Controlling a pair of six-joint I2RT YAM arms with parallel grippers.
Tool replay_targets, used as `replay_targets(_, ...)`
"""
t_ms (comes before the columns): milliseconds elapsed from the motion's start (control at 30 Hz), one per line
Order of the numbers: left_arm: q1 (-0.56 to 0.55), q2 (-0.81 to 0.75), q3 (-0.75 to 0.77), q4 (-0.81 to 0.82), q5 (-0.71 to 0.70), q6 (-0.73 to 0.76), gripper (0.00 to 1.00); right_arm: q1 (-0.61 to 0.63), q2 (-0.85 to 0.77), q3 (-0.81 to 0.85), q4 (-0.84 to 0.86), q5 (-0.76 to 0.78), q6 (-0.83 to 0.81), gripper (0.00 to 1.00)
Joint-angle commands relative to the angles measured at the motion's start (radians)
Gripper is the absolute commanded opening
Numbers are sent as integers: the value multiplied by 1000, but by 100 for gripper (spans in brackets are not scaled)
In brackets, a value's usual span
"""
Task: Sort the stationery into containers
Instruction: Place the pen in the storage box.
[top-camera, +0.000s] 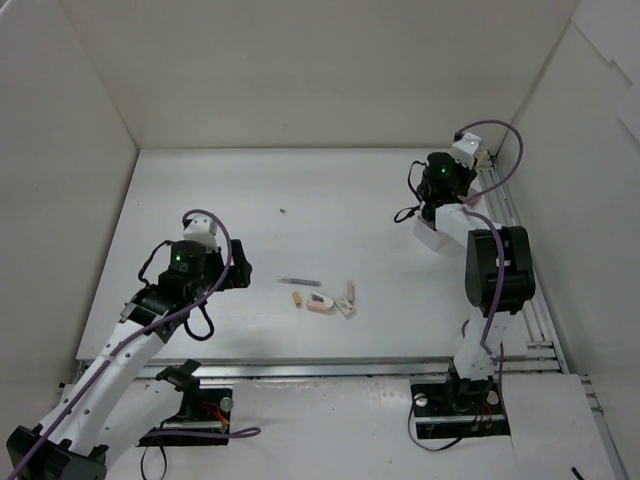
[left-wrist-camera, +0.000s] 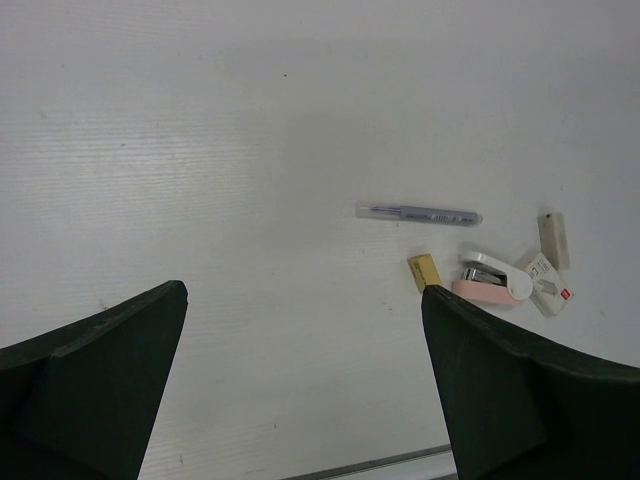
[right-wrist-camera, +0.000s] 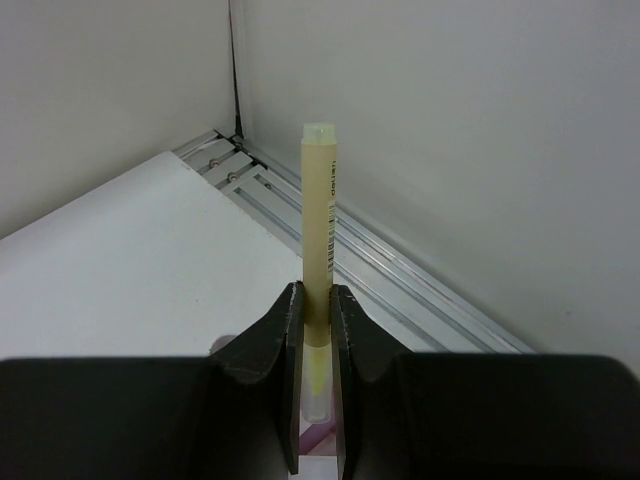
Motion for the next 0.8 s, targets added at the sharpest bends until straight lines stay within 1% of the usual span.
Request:
replay_targets(0, -2, 6, 69, 52, 1, -8, 100, 16, 26, 44, 127, 76, -19, 0)
replay_targets(333, -2, -30, 54, 33, -16, -8, 100, 53, 115, 81, 195, 157, -95, 0)
replay_targets(600, -2, -50, 45, 30, -16, -3, 100, 82, 108, 66, 227, 194, -105, 0)
replay_targets(633, -2, -50, 43, 27, -16, -5, 100, 85, 105, 58, 229, 207, -104, 5)
replay_targets(700, -2, -51, 41, 27, -20, -8, 100, 90, 89, 47, 230, 214, -93, 9)
replay_targets(733, -2, -51, 38, 25, -22, -6, 100, 89, 85, 37, 232, 223, -89, 15)
replay_targets(767, -2, -53, 40, 27, -22, -6, 100, 90, 77, 29, 232, 225, -76, 17)
